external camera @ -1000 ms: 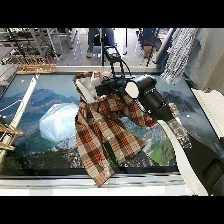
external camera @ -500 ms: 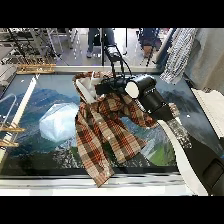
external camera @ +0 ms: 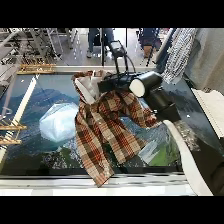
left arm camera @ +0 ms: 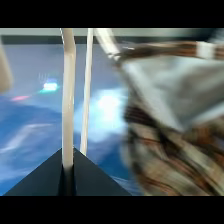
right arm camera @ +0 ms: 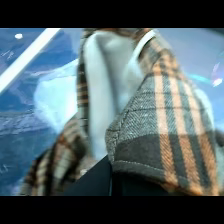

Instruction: Fold the clothes and pants, and hang the long-sleeved shirts on hangers.

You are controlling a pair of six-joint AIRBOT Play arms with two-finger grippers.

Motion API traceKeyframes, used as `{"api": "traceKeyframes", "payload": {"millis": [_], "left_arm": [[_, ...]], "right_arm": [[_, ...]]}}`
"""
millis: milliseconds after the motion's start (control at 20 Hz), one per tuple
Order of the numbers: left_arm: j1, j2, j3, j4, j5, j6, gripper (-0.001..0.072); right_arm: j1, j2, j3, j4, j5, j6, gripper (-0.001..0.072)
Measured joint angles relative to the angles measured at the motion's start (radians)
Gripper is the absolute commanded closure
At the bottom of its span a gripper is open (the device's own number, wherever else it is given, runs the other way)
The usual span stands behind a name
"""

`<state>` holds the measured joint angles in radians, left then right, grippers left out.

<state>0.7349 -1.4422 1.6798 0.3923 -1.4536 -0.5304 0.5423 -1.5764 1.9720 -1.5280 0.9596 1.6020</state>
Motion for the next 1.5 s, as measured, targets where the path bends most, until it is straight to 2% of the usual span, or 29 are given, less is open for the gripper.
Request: {"api": "traceKeyframes", "payload": {"millis": [150, 250, 550, 750, 900, 1200, 1300, 1350, 1450, 1500], "left_arm": [[-0.150, -0.043, 0.000, -0.004, -0.178, 0.040, 0.0685], [-0.254, -0.068, 0.000, 0.023, -0.219, 0.069, 0.0685], [-0.494, -0.093, 0.000, 0.181, -0.208, 0.185, 0.0686], [-0.572, -0.097, 0.000, 0.235, -0.114, 0.245, 0.0686], [-0.618, -0.097, 0.000, 0.245, -0.061, 0.304, 0.0685], [-0.703, -0.099, 0.000, 0.227, -0.049, 0.383, 0.0687], [-0.711, -0.103, 0.000, 0.131, -0.049, 0.389, 0.0687], [-0.710, -0.106, 0.000, 0.061, -0.050, 0.394, 0.0687], [-0.703, -0.119, 0.000, -0.105, -0.069, 0.425, 0.0687], [-0.701, -0.129, 0.000, -0.175, -0.084, 0.443, 0.0687]], "right_arm": [[-0.011, 0.066, 0.017, -0.011, 0.103, -0.064, 0.0659], [-0.016, 0.105, 0.023, -0.018, 0.188, -0.107, 0.0658], [-0.019, 0.172, 0.030, -0.021, 0.371, -0.169, 0.0658], [-0.011, 0.183, 0.030, 0.029, 0.411, -0.216, 0.0658], [0.033, 0.185, 0.030, 0.099, 0.425, -0.314, 0.0659], [0.196, 0.185, 0.030, 0.149, 0.476, -0.546, 0.0651], [0.234, 0.186, 0.030, 0.121, 0.523, -0.557, 0.0425], [0.245, 0.187, 0.030, 0.094, 0.543, -0.549, 0.0337], [0.251, 0.194, 0.031, 0.024, 0.567, -0.530, 0.0208], [0.252, 0.202, 0.033, -0.013, 0.571, -0.531, 0.0171]]}}
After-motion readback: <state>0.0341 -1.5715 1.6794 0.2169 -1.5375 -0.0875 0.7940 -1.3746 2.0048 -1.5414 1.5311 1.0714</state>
